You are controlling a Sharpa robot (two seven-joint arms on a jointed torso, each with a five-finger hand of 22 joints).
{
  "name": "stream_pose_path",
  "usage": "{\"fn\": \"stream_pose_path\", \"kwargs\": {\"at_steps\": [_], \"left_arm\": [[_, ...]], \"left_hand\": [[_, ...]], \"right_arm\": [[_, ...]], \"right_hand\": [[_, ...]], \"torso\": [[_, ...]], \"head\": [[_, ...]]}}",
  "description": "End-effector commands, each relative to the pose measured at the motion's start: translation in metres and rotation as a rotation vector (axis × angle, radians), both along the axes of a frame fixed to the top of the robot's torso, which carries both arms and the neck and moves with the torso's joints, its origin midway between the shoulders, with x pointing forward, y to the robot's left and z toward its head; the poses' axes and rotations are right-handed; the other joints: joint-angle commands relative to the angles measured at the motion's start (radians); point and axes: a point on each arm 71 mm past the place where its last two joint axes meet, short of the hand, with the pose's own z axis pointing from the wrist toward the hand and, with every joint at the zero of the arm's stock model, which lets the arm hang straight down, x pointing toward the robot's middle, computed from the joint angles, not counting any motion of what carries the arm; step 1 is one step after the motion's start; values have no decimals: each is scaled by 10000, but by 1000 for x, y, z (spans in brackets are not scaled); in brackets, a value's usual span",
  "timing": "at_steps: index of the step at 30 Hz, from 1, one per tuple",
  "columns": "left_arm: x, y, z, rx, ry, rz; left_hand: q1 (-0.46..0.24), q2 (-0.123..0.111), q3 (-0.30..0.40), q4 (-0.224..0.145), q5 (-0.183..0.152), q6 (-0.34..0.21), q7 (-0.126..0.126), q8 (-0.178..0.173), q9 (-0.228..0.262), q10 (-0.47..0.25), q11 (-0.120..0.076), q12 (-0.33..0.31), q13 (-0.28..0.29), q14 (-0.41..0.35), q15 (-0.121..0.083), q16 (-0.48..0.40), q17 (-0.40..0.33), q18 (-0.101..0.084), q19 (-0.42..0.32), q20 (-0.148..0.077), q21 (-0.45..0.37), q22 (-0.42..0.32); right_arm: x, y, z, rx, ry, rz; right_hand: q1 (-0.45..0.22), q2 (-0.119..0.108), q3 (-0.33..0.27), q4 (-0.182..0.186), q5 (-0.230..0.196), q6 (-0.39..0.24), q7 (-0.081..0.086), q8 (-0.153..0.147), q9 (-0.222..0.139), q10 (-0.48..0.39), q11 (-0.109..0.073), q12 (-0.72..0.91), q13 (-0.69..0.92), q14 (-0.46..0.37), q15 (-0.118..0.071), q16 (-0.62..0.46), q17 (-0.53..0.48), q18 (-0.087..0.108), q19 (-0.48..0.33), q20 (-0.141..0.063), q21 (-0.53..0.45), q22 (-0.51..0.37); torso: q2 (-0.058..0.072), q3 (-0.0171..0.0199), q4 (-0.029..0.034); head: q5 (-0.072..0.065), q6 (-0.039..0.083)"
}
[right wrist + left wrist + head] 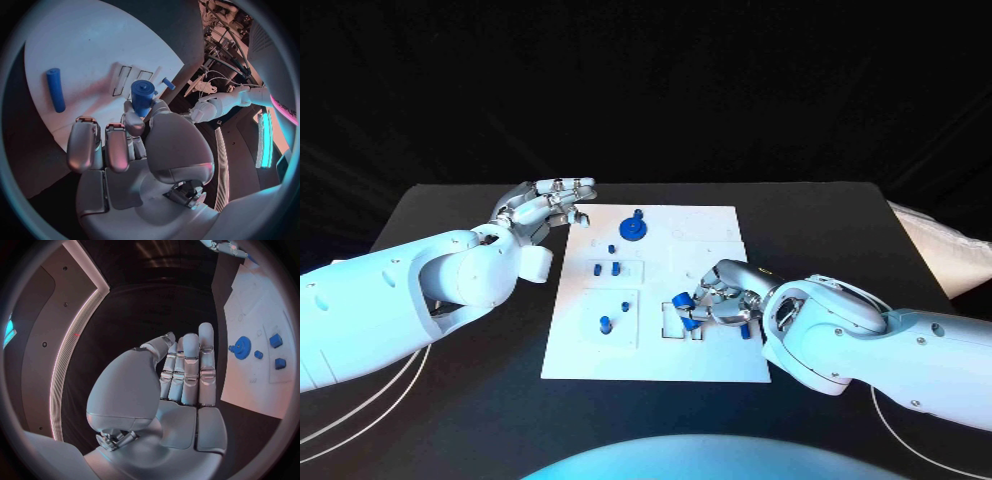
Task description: Assemble the parts on the task board
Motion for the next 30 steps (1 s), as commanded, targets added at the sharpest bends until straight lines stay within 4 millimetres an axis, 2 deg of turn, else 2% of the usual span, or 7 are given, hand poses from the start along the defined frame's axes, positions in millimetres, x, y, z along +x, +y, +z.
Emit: {"fn": "stream_pose_path", "kwargs": {"at_steps": [1,9,17,19,25,28,30], "left_arm": [[-1,-3,1,-153,-38,-210],[-1,-3,1,-154,-33,-216],[-1,-3,1,-152,-27,-218],[-1,-3,1,-151,-26,-217],[-1,-4,1,-152,-20,-226],[-1,-4,1,-151,-16,-227],[-1,-4,1,-149,-8,-229]], "left_hand": [[13,84,-75,-6,18,-62,1,41,-16,-100,-4,45,12,-49,-9,-36,-10,113,51,5,-43,-14],[13,84,-75,-6,18,-62,1,41,-16,-100,-4,45,12,-49,-9,-36,-10,113,51,5,-43,-14],[13,84,-75,-6,18,-62,1,41,-16,-100,-4,45,12,-49,-9,-36,-10,113,51,5,-43,-14],[16,88,-82,-13,18,-67,5,49,-17,-125,1,60,12,-62,-7,-35,-20,112,49,6,-54,-19],[16,88,-82,-13,18,-67,5,49,-17,-125,1,60,12,-62,-7,-35,-20,112,49,6,-54,-19],[16,88,-82,-13,18,-67,5,49,-17,-125,1,60,12,-62,-7,-35,-20,112,49,6,-54,-19],[16,88,-82,-13,18,-67,5,49,-17,-125,1,60,12,-62,-7,-35,-20,112,49,6,-54,-19]], "right_arm": [[-1,3,-6,-380,583,84],[1,8,-11,-811,921,208],[3,9,-11,-1007,682,178],[3,9,-11,-1005,594,148],[4,10,-9,-1020,321,137],[4,10,-9,-1050,215,151],[4,10,-8,-1053,134,143]], "right_hand": [[-98,109,-108,0,-89,293,-227,366,458,241,-134,105,107,547,-80,80,55,-173,36,-76,71,40],[-403,240,-309,5,-297,378,-278,428,550,376,-175,240,349,580,-111,215,297,-196,88,-101,133,170],[-633,260,-491,2,-482,378,-288,440,597,372,-183,154,343,574,-117,227,319,-198,90,-109,134,179],[-852,279,-655,-1,-968,375,-288,448,629,357,-182,74,322,563,-115,214,302,-198,84,-108,126,171],[-1790,221,-1479,4,-3239,319,-273,469,749,314,-162,-191,284,541,-102,167,245,-189,58,-98,90,130],[-2076,112,-1756,11,-3909,264,-253,460,788,259,-145,-362,212,522,-88,111,165,-177,25,-87,49,65],[-2127,63,-1813,7,-4018,241,-245,455,800,220,-139,-466,149,510,-82,72,102,-172,13,-82,33,40]], "torso": [[8,4,3],[-5,6,4],[0,10,-2],[0,12,-7],[-10,8,0],[-8,12,-7],[-9,12,-13]], "head": [[14,10],[98,-72],[56,-130],[57,-119],[89,-136],[86,-115],[93,-128]]}}
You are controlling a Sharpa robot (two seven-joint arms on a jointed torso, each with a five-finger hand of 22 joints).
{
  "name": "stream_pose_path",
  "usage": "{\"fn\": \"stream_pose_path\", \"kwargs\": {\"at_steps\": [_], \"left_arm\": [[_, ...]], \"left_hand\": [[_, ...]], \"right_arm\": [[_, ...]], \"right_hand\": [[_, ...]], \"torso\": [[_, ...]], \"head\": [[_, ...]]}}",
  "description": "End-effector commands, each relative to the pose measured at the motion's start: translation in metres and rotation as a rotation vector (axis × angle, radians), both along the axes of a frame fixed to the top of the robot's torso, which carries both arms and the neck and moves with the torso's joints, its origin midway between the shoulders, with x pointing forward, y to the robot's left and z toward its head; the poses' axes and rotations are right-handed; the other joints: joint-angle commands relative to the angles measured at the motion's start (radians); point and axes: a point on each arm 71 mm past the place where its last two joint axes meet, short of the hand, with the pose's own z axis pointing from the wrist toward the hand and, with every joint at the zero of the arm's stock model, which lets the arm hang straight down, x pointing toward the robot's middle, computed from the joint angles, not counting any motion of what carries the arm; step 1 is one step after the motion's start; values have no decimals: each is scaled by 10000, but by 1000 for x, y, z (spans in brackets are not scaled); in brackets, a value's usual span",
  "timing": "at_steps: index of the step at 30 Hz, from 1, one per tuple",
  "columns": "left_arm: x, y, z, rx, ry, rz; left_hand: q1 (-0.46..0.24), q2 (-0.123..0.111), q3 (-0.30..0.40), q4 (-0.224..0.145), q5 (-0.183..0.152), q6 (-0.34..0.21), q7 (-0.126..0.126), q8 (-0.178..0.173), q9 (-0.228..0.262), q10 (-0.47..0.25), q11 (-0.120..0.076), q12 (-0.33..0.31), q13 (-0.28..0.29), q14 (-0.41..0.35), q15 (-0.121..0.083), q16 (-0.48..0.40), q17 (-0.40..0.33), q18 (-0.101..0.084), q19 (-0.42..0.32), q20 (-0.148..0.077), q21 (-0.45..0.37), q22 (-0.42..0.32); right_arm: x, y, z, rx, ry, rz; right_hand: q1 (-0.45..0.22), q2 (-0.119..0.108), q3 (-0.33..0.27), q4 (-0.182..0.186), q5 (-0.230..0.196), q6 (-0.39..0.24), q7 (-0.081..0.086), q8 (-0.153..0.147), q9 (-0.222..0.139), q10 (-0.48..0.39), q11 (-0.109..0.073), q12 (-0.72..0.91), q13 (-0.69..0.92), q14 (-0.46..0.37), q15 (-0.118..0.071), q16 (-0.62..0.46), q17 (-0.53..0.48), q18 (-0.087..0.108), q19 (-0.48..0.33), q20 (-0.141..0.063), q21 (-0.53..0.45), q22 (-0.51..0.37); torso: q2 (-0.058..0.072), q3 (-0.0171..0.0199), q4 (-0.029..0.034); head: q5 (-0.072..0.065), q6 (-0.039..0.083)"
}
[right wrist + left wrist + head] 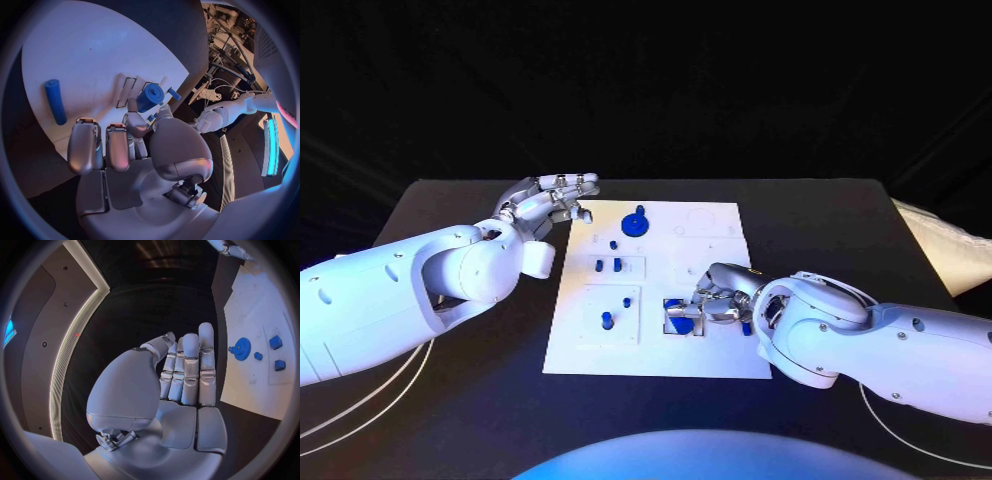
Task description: Assemble the parts on the task board
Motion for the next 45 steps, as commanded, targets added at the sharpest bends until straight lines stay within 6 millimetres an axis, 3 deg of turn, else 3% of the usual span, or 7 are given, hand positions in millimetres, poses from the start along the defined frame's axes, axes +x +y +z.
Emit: {"fn": "stream_pose_path", "kwargs": {"at_steps": [1,6,9,15,27,36,45], "left_arm": [[-1,-3,1,-133,-9,-200],[-1,-3,0,-133,41,-249],[-1,-3,0,-126,50,-244],[0,-3,0,-113,61,-231],[0,-4,0,-120,67,-253],[1,-5,-1,-130,67,-275],[1,-5,-1,-126,66,-265]], "left_hand": [[16,88,-54,16,18,-67,5,49,-9,-53,1,60,15,-62,-7,-35,-9,113,49,6,-54,-8],[25,90,-57,6,19,-69,7,55,-9,-67,2,73,16,-71,-6,-34,-15,112,47,6,-61,-11],[26,91,-57,5,20,-69,7,56,-9,-68,2,74,16,-71,-6,-34,-16,112,47,6,-62,-11],[26,91,-57,5,20,-69,7,56,-9,-68,2,74,16,-71,-6,-34,-16,112,47,6,-62,-11],[28,94,-58,2,20,-70,9,59,-9,-74,4,81,17,-76,-5,-33,-19,112,46,7,-65,-12],[28,94,-58,2,20,-70,9,59,-9,-74,4,81,17,-76,-5,-33,-19,112,46,7,-65,-12],[28,97,-62,0,19,-72,11,63,-10,-82,6,90,18,-81,-3,-32,-24,112,45,8,-70,-14]], "right_arm": [[1,0,2,-177,-396,11],[-1,0,4,-22,-581,170],[-3,0,6,152,-585,374],[-6,1,6,286,-476,600],[-2,4,4,11,-571,587],[-1,8,1,-335,-736,691],[0,9,-2,-690,-930,688]], "right_hand": [[-65,-106,-65,-11,-86,-126,21,-57,11,-177,7,-237,-173,567,0,-98,-127,-167,-73,-10,-92,-57],[789,-549,193,-120,237,-287,77,-70,78,-388,58,-745,-482,539,49,-217,-269,-151,-124,32,-156,-132],[1520,-373,392,-367,986,-289,63,-30,136,-336,49,-738,-413,557,37,-208,-229,-163,-100,32,-134,-74],[1883,-249,430,-515,1342,-286,56,-6,178,-276,33,-702,-332,574,27,-179,-169,-175,-67,23,-98,1],[2625,61,594,-945,1343,-248,34,38,246,-147,8,-561,-125,599,8,-122,-54,-198,-14,12,-34,134],[2967,7,623,-1241,1122,-226,13,52,274,-92,-15,-510,-36,610,-11,-86,16,-209,10,-3,-5,198],[3255,29,701,-1495,945,-168,-25,72,299,-16,-50,-426,73,628,-36,-26,124,-224,44,-24,38,287]], "torso": [[-4,3,-13],[-3,1,-22],[1,5,-12],[2,10,-2],[0,0,0],[-1,-7,9],[-2,-7,-14]], "head": [[20,-23],[-13,-44],[-8,-20],[-12,-13],[-35,-3],[-54,99],[-32,37]]}}
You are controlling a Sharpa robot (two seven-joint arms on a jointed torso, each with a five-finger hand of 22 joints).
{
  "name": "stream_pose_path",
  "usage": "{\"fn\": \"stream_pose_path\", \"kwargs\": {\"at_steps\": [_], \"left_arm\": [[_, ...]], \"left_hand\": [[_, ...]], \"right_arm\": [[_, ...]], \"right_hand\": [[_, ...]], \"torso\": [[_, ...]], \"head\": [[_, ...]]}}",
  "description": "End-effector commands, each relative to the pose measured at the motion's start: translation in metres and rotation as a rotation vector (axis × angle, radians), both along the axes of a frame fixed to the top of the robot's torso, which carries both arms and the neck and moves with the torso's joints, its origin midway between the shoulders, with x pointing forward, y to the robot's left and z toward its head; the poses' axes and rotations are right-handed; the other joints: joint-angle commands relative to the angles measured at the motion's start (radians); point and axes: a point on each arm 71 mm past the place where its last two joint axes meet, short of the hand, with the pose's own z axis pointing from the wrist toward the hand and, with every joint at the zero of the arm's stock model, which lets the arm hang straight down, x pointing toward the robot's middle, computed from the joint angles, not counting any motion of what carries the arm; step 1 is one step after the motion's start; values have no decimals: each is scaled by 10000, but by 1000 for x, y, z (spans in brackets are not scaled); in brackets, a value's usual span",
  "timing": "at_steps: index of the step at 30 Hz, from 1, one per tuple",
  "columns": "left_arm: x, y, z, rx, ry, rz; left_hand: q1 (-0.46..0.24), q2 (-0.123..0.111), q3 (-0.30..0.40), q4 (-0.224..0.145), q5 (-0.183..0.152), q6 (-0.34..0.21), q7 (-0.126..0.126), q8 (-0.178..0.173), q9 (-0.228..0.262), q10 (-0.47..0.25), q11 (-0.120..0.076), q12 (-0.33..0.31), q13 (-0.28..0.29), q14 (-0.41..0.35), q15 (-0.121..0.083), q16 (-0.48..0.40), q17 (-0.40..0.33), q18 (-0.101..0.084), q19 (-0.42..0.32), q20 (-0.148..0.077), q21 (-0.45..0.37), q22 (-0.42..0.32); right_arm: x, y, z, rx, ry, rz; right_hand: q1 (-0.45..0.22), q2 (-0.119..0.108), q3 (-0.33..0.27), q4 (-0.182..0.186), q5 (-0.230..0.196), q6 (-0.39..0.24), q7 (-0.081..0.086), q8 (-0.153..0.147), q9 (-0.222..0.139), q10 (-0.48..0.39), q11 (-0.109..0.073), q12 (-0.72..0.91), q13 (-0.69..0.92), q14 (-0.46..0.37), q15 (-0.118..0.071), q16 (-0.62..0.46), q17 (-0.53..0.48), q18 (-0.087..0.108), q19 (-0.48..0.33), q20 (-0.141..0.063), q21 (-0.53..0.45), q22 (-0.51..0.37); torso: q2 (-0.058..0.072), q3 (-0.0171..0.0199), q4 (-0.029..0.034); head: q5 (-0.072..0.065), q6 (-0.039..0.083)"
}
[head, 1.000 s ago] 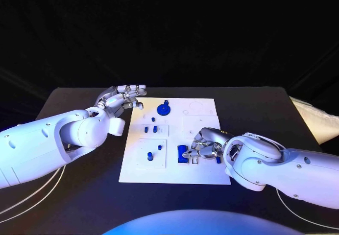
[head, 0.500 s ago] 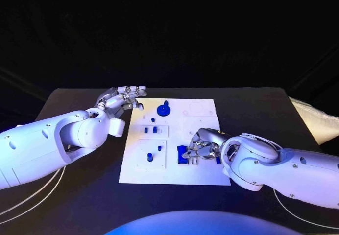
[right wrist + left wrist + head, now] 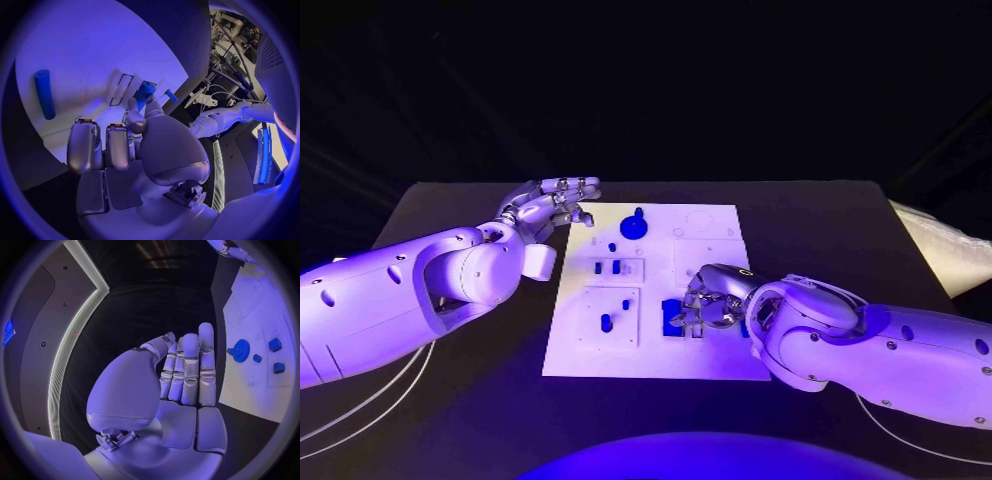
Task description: Assemble the parts on the task board
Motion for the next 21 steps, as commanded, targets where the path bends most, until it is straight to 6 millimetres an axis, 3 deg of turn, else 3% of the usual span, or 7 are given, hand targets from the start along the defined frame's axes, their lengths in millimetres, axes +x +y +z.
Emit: {"fn": "stream_pose_path", "kwargs": {"at_steps": [1,7,13,15,19,21], "left_arm": [[0,-2,1,-141,-46,-180],[0,-3,1,-146,-46,-190],[0,-2,0,-139,-43,-173],[0,-1,0,-134,-41,-161],[0,-1,0,-141,-37,-166],[-1,0,-1,-141,-35,-163]], "left_hand": [[28,97,-62,-1,20,-72,11,63,-12,-83,5,50,12,-81,-3,-32,-15,112,45,8,-70,-16],[28,97,-62,-1,20,-72,11,63,-12,-83,5,50,12,-81,-3,-32,-15,112,45,8,-70,-16],[28,97,-62,-1,20,-72,11,63,-12,-83,5,50,12,-81,-3,-32,-15,112,45,8,-70,-16],[28,97,-62,-1,20,-72,11,63,-12,-83,5,50,12,-81,-3,-32,-15,112,45,8,-70,-16],[30,100,-65,-4,19,-74,13,66,-13,-90,7,58,12,-85,-2,-30,-18,112,44,8,-74,-18],[30,100,-65,-5,19,-75,14,67,-13,-92,8,61,13,-86,-2,-30,-19,112,44,8,-75,-18]], "right_arm": [[1,-1,-2,-460,-239,-9],[3,-3,-1,-286,-523,-188],[-1,-14,7,735,-785,-310],[-3,-23,12,1243,-746,-417],[-5,-43,23,1607,-656,-638],[-5,-55,29,1468,-674,-781]], "right_hand": [[167,77,18,-94,-77,38,-45,51,19,66,-6,47,26,629,-41,74,34,-68,62,-44,67,11],[145,234,78,-74,-95,63,-52,50,23,104,-12,80,69,633,-48,85,54,-69,66,-52,72,20],[-50,165,-18,19,186,-79,9,-61,-14,-82,33,-383,-251,597,-22,-11,-98,-56,31,-47,29,-59],[3,174,7,-5,336,-191,50,-152,-48,-190,65,-597,-393,582,0,-49,-151,-46,2,-34,-3,-112],[403,283,212,-217,771,-821,301,-655,-249,-378,248,-874,-553,578,133,-63,-153,-45,-27,36,-26,-141],[613,359,352,-337,723,-859,349,-773,-296,-445,289,-957,-595,579,173,-59,-139,-43,-34,78,-30,-145]], "torso": [[2,-5,-14],[2,9,-10],[9,15,-1],[3,21,-9],[16,19,-25],[17,11,-42]], "head": [[8,0],[-22,39],[-58,69],[-61,51],[-127,85],[-169,107]]}}
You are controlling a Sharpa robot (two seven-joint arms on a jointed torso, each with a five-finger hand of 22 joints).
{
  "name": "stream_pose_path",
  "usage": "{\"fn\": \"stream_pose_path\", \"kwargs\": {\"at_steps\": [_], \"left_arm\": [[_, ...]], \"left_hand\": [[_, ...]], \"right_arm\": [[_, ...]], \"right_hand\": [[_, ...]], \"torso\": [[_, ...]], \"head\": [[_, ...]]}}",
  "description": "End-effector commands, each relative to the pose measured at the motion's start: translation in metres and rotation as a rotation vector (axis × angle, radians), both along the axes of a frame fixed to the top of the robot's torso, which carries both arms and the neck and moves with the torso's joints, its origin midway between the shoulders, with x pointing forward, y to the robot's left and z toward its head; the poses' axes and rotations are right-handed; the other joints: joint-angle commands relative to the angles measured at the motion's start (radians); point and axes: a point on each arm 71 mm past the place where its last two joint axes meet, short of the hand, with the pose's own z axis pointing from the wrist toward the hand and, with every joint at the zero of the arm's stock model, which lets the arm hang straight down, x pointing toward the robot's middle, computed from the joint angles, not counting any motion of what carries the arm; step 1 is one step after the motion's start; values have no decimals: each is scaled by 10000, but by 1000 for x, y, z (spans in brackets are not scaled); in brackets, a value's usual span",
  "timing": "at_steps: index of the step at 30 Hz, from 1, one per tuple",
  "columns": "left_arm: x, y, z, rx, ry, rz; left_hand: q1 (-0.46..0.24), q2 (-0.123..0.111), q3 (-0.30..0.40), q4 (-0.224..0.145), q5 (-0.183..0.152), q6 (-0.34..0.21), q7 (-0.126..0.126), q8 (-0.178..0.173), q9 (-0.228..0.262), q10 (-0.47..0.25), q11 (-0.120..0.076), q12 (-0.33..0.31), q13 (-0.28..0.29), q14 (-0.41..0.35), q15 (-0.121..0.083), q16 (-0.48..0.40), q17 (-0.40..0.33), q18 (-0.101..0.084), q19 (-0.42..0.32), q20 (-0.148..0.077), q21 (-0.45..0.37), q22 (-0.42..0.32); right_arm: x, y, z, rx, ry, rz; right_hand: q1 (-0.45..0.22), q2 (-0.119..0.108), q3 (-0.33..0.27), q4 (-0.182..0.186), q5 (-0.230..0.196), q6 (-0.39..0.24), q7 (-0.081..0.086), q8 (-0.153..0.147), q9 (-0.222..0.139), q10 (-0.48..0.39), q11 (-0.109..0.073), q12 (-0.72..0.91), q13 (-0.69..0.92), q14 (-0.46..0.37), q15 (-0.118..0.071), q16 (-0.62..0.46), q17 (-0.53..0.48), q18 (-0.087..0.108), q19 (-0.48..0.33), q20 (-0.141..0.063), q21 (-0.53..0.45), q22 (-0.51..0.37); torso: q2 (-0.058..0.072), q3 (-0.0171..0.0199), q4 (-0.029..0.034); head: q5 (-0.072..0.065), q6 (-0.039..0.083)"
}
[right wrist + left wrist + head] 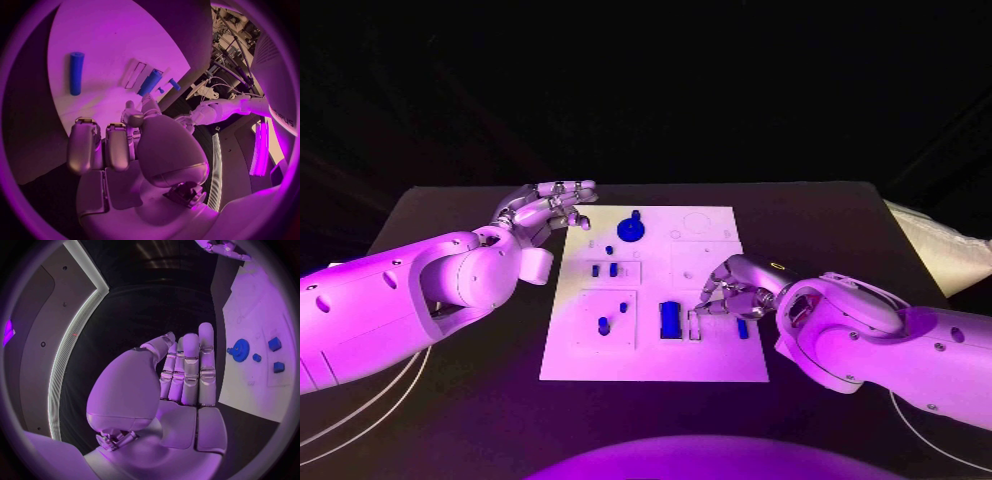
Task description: Assemble the parts on the task board
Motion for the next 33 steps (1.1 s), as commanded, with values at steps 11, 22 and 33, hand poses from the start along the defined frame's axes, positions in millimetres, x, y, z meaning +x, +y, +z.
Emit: {"fn": "stream_pose_path", "kwargs": {"at_steps": [11,22,33], "left_arm": [[-2,-2,0,-163,-47,-192],[-3,0,-3,-149,14,-157],[-3,1,-4,-136,34,-135]], "left_hand": [[30,101,-66,-5,19,-75,14,67,-14,-92,8,61,15,-86,-2,-30,-9,112,44,8,-36,-9],[23,100,-73,-4,18,-77,16,71,-14,-99,10,71,16,-89,0,-28,-13,110,44,10,-40,-10],[23,100,-73,-4,18,-77,16,71,-14,-99,10,71,16,-89,0,-28,-13,110,44,10,-40,-10]], "right_arm": [[-2,-51,7,-1656,235,-569],[-5,-55,-7,-2557,692,-701],[-7,-48,-15,-2805,875,-417]], "right_hand": [[-122,-64,133,130,-154,503,-78,-222,-81,73,-37,117,130,540,65,7,86,-57,34,92,-1,123],[-756,-361,-115,631,-171,717,-93,-390,-100,192,-40,387,374,542,58,4,100,-59,31,76,1,133],[-1040,-528,-340,952,315,852,-126,-450,-58,204,-66,444,453,542,40,-5,103,-57,27,66,-2,136]], "torso": [[-2,50,-146],[8,26,-92],[-5,19,-111]], "head": [[-150,56],[-185,53],[-66,-46]]}}
